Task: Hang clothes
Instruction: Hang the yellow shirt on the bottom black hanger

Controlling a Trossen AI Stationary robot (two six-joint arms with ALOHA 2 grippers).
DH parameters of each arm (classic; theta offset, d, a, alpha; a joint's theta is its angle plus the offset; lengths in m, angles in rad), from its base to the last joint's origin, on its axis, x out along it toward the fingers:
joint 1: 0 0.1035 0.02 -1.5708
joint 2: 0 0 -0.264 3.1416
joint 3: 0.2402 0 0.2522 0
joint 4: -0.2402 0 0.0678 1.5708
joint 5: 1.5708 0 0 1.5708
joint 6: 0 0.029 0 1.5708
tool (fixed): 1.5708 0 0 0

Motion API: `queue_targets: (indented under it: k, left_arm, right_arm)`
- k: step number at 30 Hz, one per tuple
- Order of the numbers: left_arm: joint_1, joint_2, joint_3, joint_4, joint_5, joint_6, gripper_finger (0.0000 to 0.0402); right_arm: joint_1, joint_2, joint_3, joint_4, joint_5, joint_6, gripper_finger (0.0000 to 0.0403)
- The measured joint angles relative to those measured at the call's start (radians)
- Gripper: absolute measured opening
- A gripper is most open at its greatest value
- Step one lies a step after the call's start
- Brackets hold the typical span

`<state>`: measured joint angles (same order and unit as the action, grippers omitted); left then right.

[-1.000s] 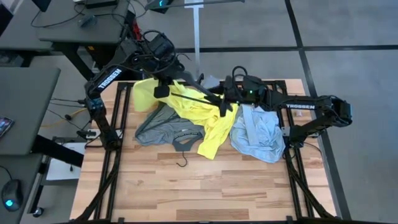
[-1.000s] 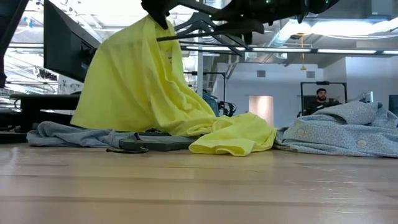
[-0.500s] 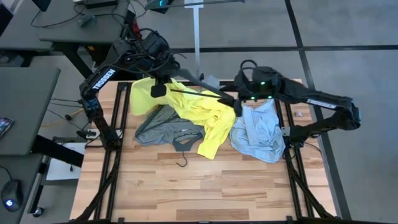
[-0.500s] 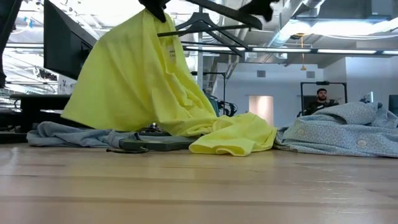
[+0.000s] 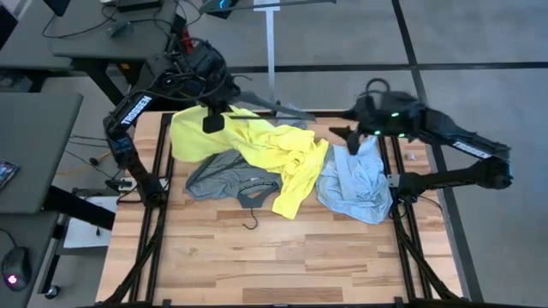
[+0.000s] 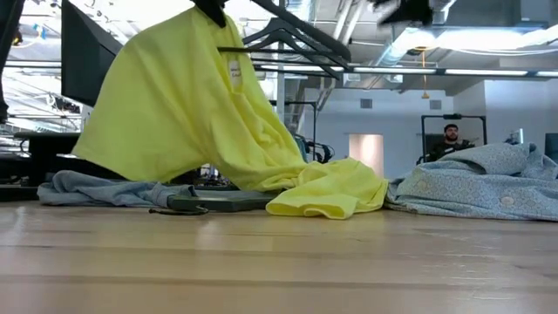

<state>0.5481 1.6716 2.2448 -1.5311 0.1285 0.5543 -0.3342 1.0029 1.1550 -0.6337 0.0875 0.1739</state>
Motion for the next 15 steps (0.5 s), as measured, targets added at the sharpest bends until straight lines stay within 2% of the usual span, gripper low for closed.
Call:
queue_targets:
  k: [3,6,9,12,15]
  left_arm:
    - [0.001,-0.015,0.0,0.003,0.011,-0.024,0.001]
    - [0.001,-0.036,0.0,0.031,0.024,-0.046,0.001]
    - [-0.003,-0.05,0.0,0.044,0.03,-0.059,0.001]
    - [-0.004,-0.053,0.0,0.079,0.032,-0.08,0.001]
    - [-0.004,-0.053,0.0,0.106,0.063,-0.112,0.001]
  right_arm:
    - [0.027,-0.028,-0.196,0.192,0.007,0.091,0.0249]
    - [0.062,-0.014,-0.422,0.508,0.036,0.198,0.0249]
    - [0.098,0.055,-0.599,0.903,0.106,0.285,0.0249]
    - [0.116,0.188,-0.676,1.245,0.151,0.293,0.0249]
    - [0.115,0.36,-0.657,1.459,0.151,0.268,0.0249]
